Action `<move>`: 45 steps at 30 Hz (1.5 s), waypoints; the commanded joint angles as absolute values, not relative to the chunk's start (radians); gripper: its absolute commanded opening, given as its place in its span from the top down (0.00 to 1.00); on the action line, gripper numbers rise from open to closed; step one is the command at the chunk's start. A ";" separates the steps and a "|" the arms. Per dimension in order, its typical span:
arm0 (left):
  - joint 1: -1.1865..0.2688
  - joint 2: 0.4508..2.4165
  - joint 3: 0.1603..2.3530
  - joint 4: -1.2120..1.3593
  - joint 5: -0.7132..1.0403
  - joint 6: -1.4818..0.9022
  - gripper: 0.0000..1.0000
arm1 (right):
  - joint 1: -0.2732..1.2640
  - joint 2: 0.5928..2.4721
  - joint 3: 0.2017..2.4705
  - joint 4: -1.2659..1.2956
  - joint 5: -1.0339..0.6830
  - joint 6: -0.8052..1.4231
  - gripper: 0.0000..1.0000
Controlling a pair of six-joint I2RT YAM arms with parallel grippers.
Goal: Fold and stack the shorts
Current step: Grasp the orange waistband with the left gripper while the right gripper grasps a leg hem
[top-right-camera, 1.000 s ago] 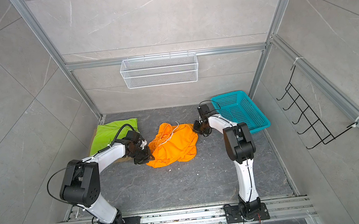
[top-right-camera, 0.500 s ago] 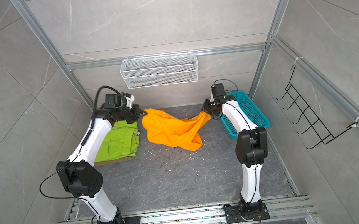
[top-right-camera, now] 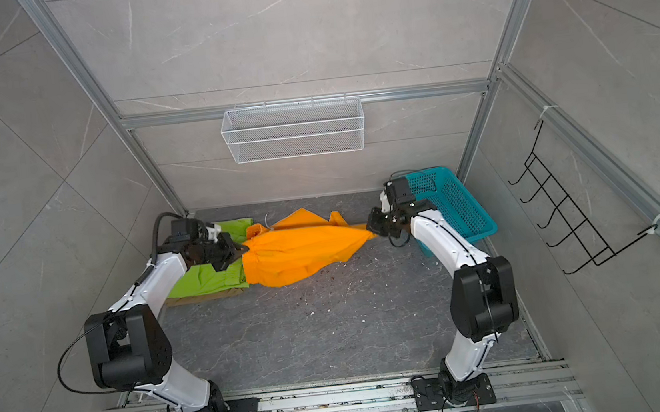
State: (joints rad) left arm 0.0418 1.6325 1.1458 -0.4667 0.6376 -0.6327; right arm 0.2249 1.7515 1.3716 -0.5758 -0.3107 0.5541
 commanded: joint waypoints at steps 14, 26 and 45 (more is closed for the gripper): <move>0.044 1.423 0.956 -0.512 0.610 -0.571 0.83 | 0.227 1.657 1.136 -0.572 -0.225 0.487 0.10; 0.059 1.300 0.900 -0.659 0.580 -0.533 0.34 | 0.150 1.699 1.035 -0.501 -0.217 0.480 0.06; 0.027 1.559 0.793 -0.386 0.561 -0.610 0.53 | 0.116 1.828 1.041 -0.354 -0.283 0.548 0.37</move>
State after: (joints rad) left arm 0.0345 1.5101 0.7776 -0.4484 0.5537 -0.6014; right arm 0.1169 1.7832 1.0458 -0.3851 -0.2626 0.5247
